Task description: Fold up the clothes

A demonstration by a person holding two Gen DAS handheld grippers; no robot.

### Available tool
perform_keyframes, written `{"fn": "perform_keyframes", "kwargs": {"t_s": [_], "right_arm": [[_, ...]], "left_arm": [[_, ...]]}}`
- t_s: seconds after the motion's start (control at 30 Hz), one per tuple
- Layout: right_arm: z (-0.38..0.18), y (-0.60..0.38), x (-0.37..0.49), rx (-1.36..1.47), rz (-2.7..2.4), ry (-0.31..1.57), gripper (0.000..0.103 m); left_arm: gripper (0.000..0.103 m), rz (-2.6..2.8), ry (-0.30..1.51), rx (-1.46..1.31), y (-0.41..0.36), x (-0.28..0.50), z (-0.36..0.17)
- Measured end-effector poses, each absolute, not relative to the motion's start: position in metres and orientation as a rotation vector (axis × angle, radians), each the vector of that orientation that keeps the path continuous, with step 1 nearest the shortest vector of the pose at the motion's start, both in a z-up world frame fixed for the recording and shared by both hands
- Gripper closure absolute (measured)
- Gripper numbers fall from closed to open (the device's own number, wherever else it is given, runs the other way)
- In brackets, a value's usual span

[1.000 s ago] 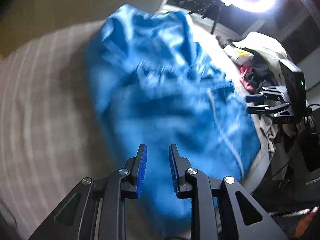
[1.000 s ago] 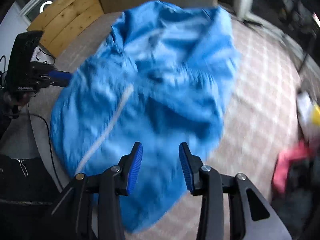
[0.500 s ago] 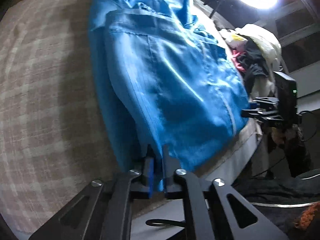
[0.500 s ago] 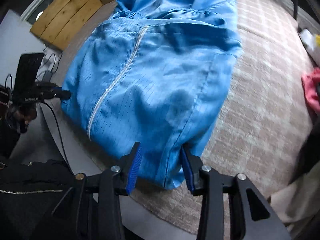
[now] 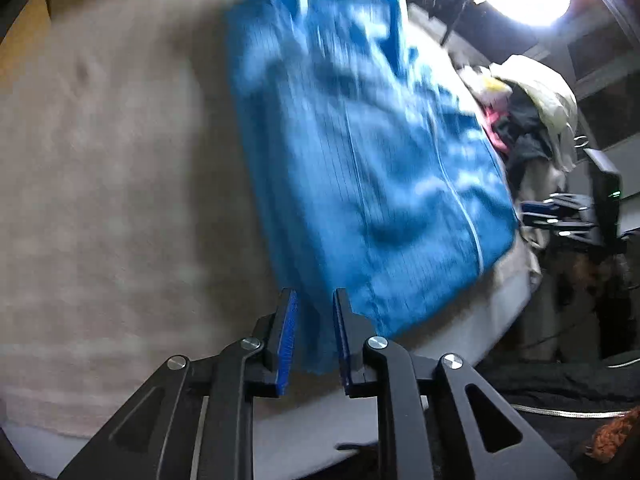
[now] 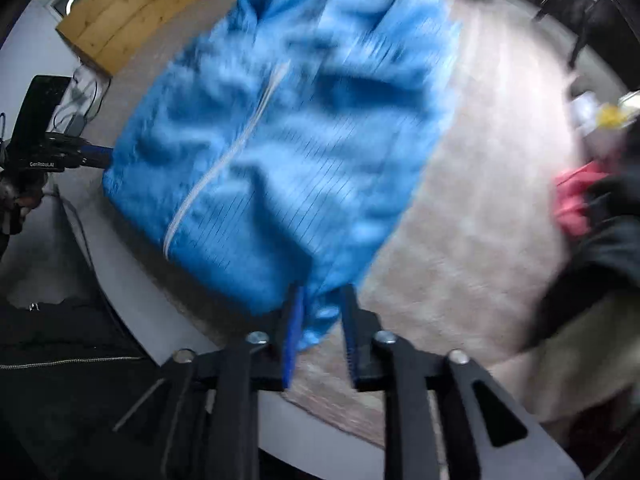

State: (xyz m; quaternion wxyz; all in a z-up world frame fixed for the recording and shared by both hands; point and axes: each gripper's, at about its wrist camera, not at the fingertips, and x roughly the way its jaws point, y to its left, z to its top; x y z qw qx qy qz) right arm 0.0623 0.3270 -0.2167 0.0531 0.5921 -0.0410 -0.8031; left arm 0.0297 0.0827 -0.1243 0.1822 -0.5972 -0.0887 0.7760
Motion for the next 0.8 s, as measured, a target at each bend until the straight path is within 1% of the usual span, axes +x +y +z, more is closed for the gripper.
{"fn": "perform_keyframes", "kwargs": {"t_s": [0.1, 0.17, 0.27, 0.3, 0.37, 0.4, 0.47, 0.5, 0.53, 0.57, 0.63, 0.67, 0.7, 0.73, 0.8], "right_arm": [[-0.198, 0.337, 0.041, 1.647, -2.569, -0.165, 0.073], [-0.21, 0.331, 0.004, 1.597, -2.605, -0.174, 0.073], [-0.243, 0.312, -0.058, 1.625, -2.6, -0.119, 0.073], [-0.253, 0.313, -0.069, 1.646, -2.584, -0.114, 0.073], [-0.268, 0.316, -0.081, 1.685, -2.544, -0.117, 0.074], [-0.275, 0.314, -0.083, 1.703, -2.525, -0.097, 0.073], [-0.283, 0.305, -0.082, 1.721, -2.501, -0.012, 0.074], [-0.279, 0.302, -0.08, 1.706, -2.501, 0.026, 0.074], [-0.272, 0.303, -0.078, 1.682, -2.507, 0.012, 0.074], [-0.266, 0.306, -0.077, 1.654, -2.516, -0.025, 0.074], [-0.259, 0.316, -0.08, 1.612, -2.547, -0.119, 0.074], [-0.261, 0.32, -0.084, 1.624, -2.551, -0.142, 0.074], [-0.267, 0.323, -0.089, 1.654, -2.548, -0.15, 0.074], [-0.274, 0.321, -0.094, 1.687, -2.527, -0.131, 0.073], [-0.276, 0.31, -0.096, 1.708, -2.484, 0.005, 0.073]], "left_arm": [[0.086, 2.229, -0.22, -1.539, 0.097, 0.002, -0.102], [0.086, 2.197, -0.2, -1.485, 0.116, -0.025, -0.106], [0.085, 2.214, -0.095, -1.485, 0.14, -0.071, -0.13], [0.084, 2.23, -0.051, -1.501, 0.144, -0.083, -0.139], [0.091, 2.262, 0.028, -1.609, 0.135, -0.097, -0.165], [0.092, 2.261, 0.006, -1.64, 0.127, -0.1, -0.173], [0.097, 2.279, -0.037, -1.633, 0.118, -0.098, -0.168], [0.098, 2.29, -0.042, -1.621, 0.118, -0.097, -0.161], [0.098, 2.301, -0.059, -1.578, 0.118, -0.097, -0.153], [0.097, 2.312, -0.075, -1.535, 0.119, -0.096, -0.146], [0.087, 2.309, -0.056, -1.521, 0.125, -0.102, -0.148], [0.085, 2.302, -0.037, -1.528, 0.128, -0.107, -0.152], [0.087, 2.286, -0.031, -1.549, 0.129, -0.111, -0.159], [0.088, 2.257, -0.041, -1.59, 0.127, -0.114, -0.168], [0.088, 2.221, -0.082, -1.616, 0.119, -0.12, -0.171]]}}
